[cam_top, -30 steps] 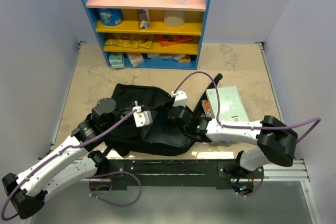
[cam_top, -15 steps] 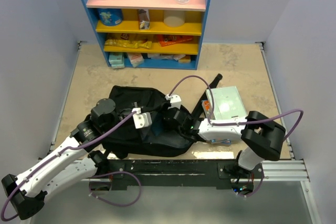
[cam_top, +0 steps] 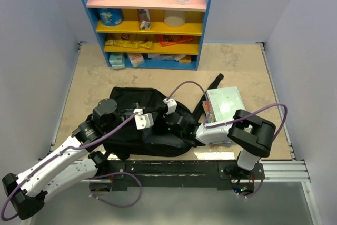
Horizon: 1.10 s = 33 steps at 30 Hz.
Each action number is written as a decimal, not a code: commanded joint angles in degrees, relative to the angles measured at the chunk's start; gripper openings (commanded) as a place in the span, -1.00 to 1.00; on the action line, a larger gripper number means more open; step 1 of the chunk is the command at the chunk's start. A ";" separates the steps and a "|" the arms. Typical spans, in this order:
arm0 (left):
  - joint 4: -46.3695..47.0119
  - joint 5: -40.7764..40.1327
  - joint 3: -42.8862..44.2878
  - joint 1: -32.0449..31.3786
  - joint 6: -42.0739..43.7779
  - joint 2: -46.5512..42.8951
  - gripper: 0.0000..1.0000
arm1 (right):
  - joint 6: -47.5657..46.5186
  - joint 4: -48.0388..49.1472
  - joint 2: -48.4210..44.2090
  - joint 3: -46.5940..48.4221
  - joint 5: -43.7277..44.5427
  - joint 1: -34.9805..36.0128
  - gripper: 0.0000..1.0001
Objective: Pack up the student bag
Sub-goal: Adjust the personal item in the student bag.
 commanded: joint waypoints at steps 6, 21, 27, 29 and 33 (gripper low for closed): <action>8.23 2.49 2.13 -0.70 2.51 -1.53 -1.00 | 0.80 7.72 -10.72 -10.91 8.55 0.39 -0.02; 8.93 1.53 3.45 -0.62 2.34 -1.79 -1.00 | -5.60 12.64 -2.01 -0.28 -3.84 0.57 -0.26; 10.95 -8.22 1.60 1.05 -6.70 -1.80 -1.00 | -12.54 -4.83 -20.11 -0.45 4.50 -0.13 0.17; 8.86 -7.62 -0.14 2.45 -8.73 -1.97 -1.00 | -13.60 -12.83 -23.54 0.42 6.25 -0.57 0.24; 9.02 -8.75 -4.28 2.46 -13.39 -4.34 -1.00 | -14.40 -23.37 -30.83 0.60 5.39 -1.54 0.49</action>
